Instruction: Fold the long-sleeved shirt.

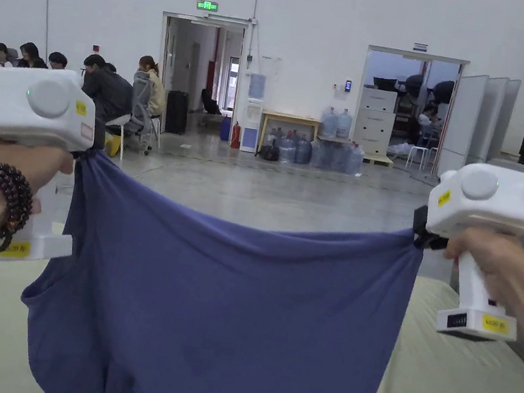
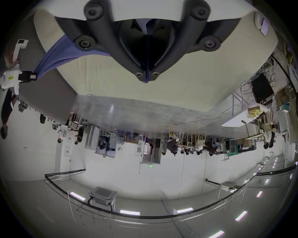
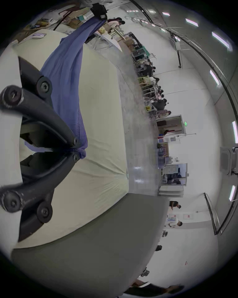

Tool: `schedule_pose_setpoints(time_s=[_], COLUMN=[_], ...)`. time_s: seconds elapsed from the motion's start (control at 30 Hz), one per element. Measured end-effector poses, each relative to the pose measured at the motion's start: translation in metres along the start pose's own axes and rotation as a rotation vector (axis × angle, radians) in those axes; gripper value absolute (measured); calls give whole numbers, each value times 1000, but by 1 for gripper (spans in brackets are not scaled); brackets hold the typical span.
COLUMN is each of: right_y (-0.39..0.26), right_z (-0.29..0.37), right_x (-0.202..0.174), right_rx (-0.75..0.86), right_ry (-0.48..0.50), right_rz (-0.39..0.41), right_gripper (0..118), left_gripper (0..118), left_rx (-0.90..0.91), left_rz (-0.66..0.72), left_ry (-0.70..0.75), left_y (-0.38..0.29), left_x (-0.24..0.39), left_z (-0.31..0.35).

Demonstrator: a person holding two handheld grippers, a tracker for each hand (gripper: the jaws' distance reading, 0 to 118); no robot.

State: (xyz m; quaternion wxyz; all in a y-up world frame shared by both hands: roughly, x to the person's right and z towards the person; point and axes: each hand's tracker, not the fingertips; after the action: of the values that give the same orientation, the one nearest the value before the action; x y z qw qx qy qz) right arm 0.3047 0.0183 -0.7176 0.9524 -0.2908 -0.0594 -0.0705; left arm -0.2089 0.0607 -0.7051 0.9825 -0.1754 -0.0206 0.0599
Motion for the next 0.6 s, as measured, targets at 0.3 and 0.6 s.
schedule_pose_setpoints(time_s=[0.3,0.6], right_y=[4,-5], right_z=[36,109], right_x=[5,-3], right_rx=[36,68], right_ry=[-4,-21], right_rz=[-16,61], right_gripper=[0,0], left_gripper=[0,0], left_rx=[-10,-28], left_rz=[1,-12], left_ry=[-13,-39], left_y=[0,-18], left_x=[-10,-4], left_z=[13,66])
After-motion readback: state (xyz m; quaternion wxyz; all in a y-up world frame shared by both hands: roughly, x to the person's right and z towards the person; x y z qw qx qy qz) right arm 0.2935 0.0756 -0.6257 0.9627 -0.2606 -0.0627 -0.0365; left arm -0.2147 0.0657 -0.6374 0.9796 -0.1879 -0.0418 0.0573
